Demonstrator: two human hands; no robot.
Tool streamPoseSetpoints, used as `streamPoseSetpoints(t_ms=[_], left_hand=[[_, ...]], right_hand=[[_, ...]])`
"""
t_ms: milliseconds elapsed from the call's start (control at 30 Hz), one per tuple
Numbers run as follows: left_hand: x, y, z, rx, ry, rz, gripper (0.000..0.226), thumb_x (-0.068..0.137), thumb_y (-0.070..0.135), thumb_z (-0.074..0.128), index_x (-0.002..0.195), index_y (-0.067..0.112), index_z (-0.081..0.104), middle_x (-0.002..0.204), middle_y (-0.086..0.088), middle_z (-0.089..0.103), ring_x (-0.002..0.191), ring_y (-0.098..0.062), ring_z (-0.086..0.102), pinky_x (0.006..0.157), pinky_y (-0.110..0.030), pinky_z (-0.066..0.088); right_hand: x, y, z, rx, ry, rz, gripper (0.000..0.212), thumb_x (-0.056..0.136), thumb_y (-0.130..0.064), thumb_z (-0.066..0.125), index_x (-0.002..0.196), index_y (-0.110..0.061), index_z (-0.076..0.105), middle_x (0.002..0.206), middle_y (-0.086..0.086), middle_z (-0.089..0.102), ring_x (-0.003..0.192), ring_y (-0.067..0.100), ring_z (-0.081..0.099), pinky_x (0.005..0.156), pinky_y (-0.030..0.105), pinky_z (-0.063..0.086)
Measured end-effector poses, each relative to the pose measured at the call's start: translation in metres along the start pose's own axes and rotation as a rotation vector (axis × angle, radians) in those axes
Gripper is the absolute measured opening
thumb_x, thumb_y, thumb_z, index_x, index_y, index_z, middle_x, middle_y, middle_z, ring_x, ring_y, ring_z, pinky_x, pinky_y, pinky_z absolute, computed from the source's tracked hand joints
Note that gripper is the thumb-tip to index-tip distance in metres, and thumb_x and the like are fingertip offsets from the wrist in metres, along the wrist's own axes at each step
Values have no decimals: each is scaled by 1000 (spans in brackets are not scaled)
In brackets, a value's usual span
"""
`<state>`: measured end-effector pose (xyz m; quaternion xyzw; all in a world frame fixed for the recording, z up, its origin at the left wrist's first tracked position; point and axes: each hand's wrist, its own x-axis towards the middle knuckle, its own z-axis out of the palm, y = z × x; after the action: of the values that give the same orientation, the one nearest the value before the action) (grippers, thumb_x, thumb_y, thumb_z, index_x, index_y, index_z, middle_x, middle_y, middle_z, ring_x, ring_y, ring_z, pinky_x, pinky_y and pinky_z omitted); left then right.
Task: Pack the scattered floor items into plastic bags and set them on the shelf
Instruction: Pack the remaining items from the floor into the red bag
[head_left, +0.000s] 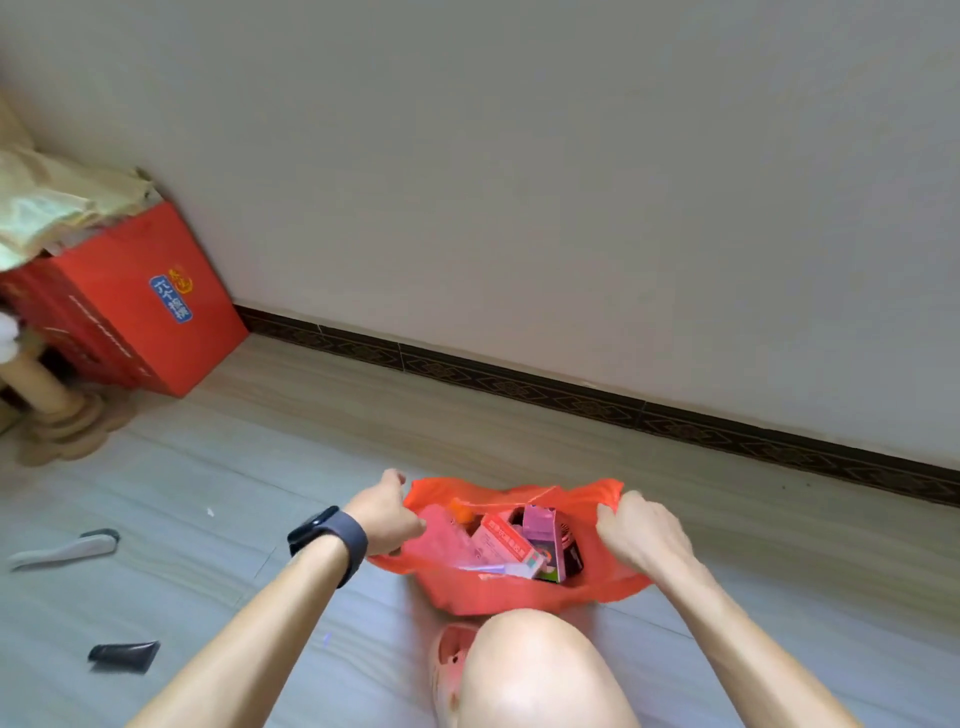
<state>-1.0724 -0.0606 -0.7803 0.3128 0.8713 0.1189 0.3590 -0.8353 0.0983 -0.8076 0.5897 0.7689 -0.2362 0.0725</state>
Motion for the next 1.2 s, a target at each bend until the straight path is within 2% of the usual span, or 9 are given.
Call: streamPoseSetpoints(t_ms=[167,267,367,467,600,833,967,1100,1200], left_hand=[[15,16,18,364,180,184,81,80,29,62,149,34,21,145,-13,30,131,-33,37,104,-41,39],[18,35,29,817,286,469,72,84,27,60,147,34,27,160,-10,2,148,-32,-5,115,-59,5],[29,43,54,1075,127,716,41,94,21,47,135,20,52,151,-10,35,146,-29,14,117,-57,-5],[53,33,73,1227,-53,539,34,97,20,41,121,19,64,127,-6,61,128,-29,43,117,-56,-7],[101,-15,75,1380,-270,216,43,104,23,27,141,20,47,145,-4,49,143,-31,29,113,-63,-13],[144,-52,69,1212,17,410,43,100,21,33,141,26,42,138,-10,43,130,-33,40,106,-63,-21],[150,-39,75,1154,130,537,41,98,18,35,138,23,42,139,-11,37,129,-39,39,114,-62,-10],[162,-58,76,1247,45,471,61,104,27,29,152,43,-4,162,-4,-17,147,-42,-10,100,-67,-25],[178,-78,77,1104,84,342,83,96,38,43,149,43,-21,158,-5,-30,146,-34,-23,97,-71,-26]], right_hand=[[-4,-1,3,-49,394,-281,72,81,-36,68,142,-10,40,145,16,38,129,38,42,98,46,45],[-1,-20,16,-231,628,-792,44,73,-18,70,117,-12,65,135,13,55,131,36,45,97,49,49],[11,-32,43,-465,475,-1148,25,75,-19,54,91,-18,74,115,3,70,125,26,58,108,48,43],[39,-31,58,-816,106,-1008,22,74,-20,56,85,-22,74,95,-1,72,110,26,63,113,46,33],[80,-7,59,-1231,-332,-657,41,96,-21,46,135,-17,57,145,9,50,144,32,28,119,59,5],[75,-3,94,-476,190,-1060,7,80,-22,68,80,-15,67,101,4,66,104,27,61,77,37,51],[70,-21,120,-654,-9,-1035,23,74,-41,70,80,-19,71,98,0,71,100,26,64,83,39,54],[112,1,97,-888,-15,-730,90,41,-47,84,123,-13,70,131,21,61,117,39,61,92,47,52],[141,11,76,-818,20,-691,110,64,-65,74,156,-30,23,156,17,34,137,30,46,100,36,49]])
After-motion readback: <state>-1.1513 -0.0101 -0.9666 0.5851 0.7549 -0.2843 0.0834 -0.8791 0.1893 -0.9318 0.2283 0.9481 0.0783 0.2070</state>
